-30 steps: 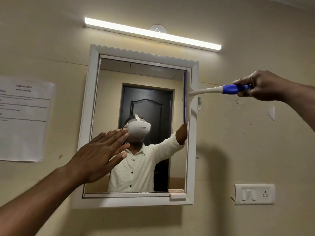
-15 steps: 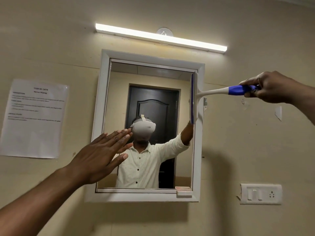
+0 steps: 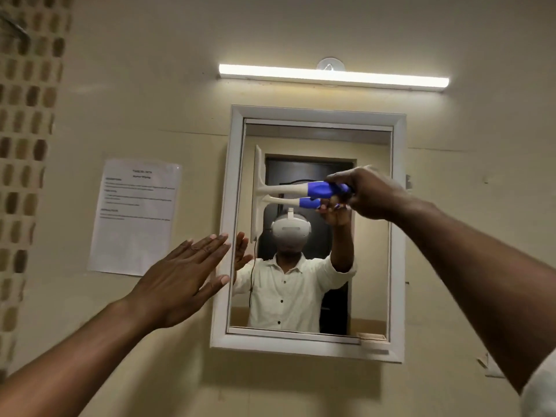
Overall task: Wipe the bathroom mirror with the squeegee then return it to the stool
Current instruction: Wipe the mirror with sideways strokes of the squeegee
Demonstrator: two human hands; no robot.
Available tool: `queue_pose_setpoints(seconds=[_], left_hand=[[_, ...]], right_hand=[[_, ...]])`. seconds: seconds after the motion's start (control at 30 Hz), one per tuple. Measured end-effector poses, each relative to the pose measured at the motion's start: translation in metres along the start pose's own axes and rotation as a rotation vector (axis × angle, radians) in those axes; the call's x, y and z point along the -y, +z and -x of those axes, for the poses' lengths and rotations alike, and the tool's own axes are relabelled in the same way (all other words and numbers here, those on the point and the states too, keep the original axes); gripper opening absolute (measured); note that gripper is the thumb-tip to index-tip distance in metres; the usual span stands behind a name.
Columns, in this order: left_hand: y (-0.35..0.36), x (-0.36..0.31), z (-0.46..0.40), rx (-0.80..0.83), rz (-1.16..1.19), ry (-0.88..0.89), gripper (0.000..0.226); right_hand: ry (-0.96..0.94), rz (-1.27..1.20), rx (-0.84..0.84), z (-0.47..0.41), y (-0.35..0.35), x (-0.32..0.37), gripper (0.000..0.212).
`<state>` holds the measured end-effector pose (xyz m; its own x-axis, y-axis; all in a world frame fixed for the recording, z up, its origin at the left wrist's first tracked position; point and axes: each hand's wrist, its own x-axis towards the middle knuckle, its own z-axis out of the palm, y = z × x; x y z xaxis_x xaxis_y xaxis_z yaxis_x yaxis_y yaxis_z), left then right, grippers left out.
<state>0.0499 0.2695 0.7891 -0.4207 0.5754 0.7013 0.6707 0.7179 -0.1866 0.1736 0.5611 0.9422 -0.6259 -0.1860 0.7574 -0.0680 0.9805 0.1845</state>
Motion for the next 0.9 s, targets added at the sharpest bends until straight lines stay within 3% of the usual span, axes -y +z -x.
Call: queue_pose_setpoints(seconds=[0.33, 0.9], left_hand=[[-0.013, 0.037, 0.033, 0.041, -0.048, -0.074, 0.069], [0.012, 0.026, 0.024, 0.056, -0.002, -0.046, 0.077]], right_hand=[[-0.002, -0.033, -0.009, -0.007, 0.051, 0.018, 0.046], [0.079, -0.061, 0.020, 0.022, 0.045, -0.017, 0.047]])
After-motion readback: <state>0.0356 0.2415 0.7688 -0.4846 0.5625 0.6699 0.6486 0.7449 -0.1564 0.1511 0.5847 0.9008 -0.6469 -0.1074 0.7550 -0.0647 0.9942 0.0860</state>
